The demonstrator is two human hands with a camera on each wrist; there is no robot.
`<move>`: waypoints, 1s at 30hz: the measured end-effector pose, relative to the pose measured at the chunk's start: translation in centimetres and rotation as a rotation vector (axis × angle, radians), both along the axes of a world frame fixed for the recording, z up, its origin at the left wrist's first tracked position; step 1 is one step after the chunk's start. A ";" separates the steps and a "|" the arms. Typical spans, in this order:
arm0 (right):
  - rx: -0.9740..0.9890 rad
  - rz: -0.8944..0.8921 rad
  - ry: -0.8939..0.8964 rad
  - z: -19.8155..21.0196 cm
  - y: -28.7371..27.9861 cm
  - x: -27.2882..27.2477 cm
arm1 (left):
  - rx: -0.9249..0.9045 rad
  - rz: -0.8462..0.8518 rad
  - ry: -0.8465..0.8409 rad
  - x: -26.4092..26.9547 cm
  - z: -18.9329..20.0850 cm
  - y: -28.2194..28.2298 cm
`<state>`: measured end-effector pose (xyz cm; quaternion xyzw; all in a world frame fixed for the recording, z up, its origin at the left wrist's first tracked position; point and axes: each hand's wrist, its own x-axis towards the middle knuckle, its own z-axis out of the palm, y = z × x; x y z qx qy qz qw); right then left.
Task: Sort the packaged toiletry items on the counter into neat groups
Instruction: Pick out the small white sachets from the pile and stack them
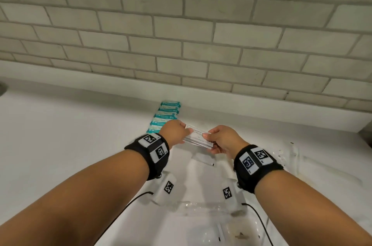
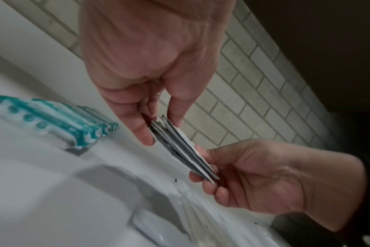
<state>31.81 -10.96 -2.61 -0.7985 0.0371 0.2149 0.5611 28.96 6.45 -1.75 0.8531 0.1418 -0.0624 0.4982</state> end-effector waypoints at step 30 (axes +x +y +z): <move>-0.866 0.387 -0.387 -2.7 2.5 10.5 | 0.945 -0.690 -0.107 12.3 -2.6 -0.5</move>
